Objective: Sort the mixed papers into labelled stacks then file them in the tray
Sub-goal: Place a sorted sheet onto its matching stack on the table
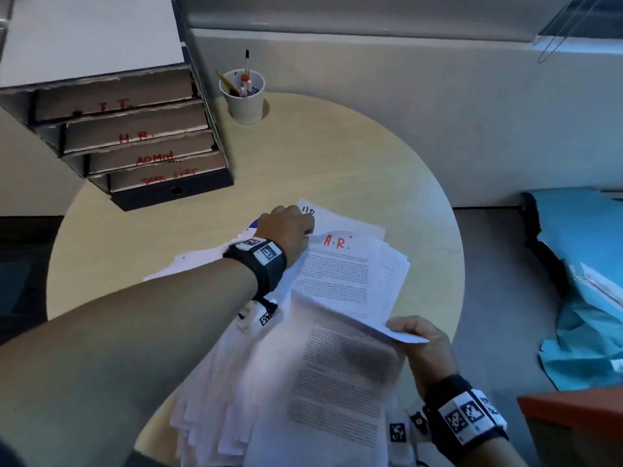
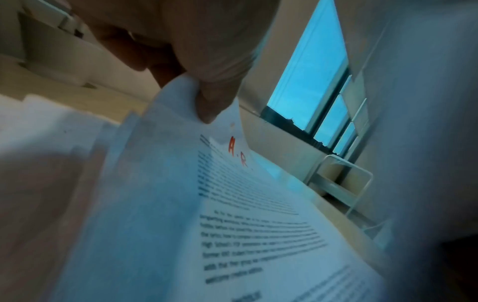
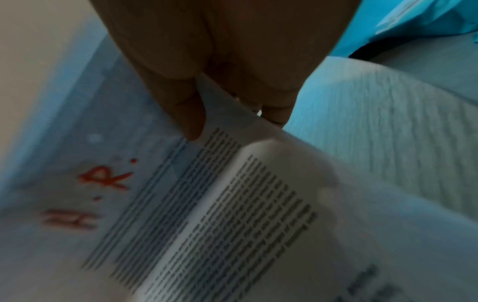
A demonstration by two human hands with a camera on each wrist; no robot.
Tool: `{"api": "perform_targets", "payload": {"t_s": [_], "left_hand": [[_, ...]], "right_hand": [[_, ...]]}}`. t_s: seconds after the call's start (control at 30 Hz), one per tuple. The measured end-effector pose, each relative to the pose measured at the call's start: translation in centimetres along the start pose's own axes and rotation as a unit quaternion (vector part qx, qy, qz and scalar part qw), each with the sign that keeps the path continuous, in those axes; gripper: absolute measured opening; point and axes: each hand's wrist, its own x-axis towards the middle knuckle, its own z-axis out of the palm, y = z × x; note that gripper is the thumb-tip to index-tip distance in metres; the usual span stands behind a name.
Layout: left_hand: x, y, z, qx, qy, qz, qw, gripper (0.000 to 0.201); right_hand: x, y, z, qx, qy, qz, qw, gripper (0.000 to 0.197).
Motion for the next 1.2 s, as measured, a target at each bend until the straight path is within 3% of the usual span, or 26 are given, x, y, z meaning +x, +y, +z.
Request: {"api": "perform_targets", "payload": {"t_s": [0.1,0.2,0.33,0.43,0.5,0.57,0.6,0.67,0.7,0.73,0.77,0.8,0.87,1.03,1.2], "left_hand": [[-2.0,-0.6,-1.0,-0.144,0.035,0.041,0.988,0.017],[-4.3,-0.5,-2.1,-0.280,0.025,0.000,0.960,0.030],[-6.7,-0.1,-2.8,-0.324,0.006,0.002,0.946,0.014],[-8.3,0.1,-2.5,-0.378,-0.047,0.031,0.924,0.018],[-9.0,0.1,-2.6,-0.398,-0.105,0.040,0.910,0.017],[-9.0,-0.2,-3.0,-0.427,-0.149,0.020,0.892,0.005],[-8.8,-0.4,-3.2,-0.460,-0.162,-0.006,0.873,0.008],[-7.6,-0.9,-2.8,-0.523,-0.145,-0.076,0.836,0.021],[-6.8,-1.1,-2.4,-0.489,-0.112,-0.094,0.860,0.023],[-5.7,-1.3,-1.9,-0.384,-0.087,-0.087,0.915,0.027],[-4.7,-1.3,-1.1,-0.241,-0.103,-0.061,0.963,0.040],[-3.9,-1.1,-0.4,-0.106,-0.143,-0.043,0.983,0.063],[-2.5,-1.1,1.3,0.049,-0.189,-0.052,0.979,0.090],[-1.9,-1.5,3.2,0.091,-0.133,-0.104,0.981,0.062],[-1.5,-1.2,2.9,0.052,-0.127,-0.083,0.987,0.046]], "right_hand": [[-0.1,-0.8,-0.3,0.044,-0.042,-0.033,0.998,0.036],[0.7,-1.0,-0.6,0.046,-0.056,-0.056,0.996,0.046],[1.6,-1.5,0.0,0.061,-0.075,-0.076,0.992,0.040],[2.0,-1.7,0.5,0.058,-0.084,-0.041,0.994,0.022],[1.8,-1.5,0.6,0.021,-0.062,-0.051,0.997,0.033],[1.2,-1.3,0.2,0.009,-0.033,-0.048,0.998,0.040],[1.0,-1.1,0.0,0.013,-0.027,-0.046,0.998,0.037],[0.2,-1.0,-0.5,0.034,-0.057,-0.033,0.997,0.013],[0.0,-1.0,-0.7,0.042,-0.076,-0.025,0.996,0.020],[0.0,-0.8,-1.1,0.045,-0.096,-0.020,0.994,0.044],[0.1,-0.7,-1.3,0.060,-0.115,-0.012,0.992,0.059],[0.1,-0.8,-1.3,0.071,-0.124,-0.009,0.990,0.065],[0.1,-1.1,-0.9,0.075,-0.123,-0.004,0.990,0.068],[-0.2,-1.5,0.4,-0.033,-0.081,0.009,0.996,0.032],[-0.1,-0.8,0.9,-0.072,-0.075,0.004,0.995,0.029]]}}
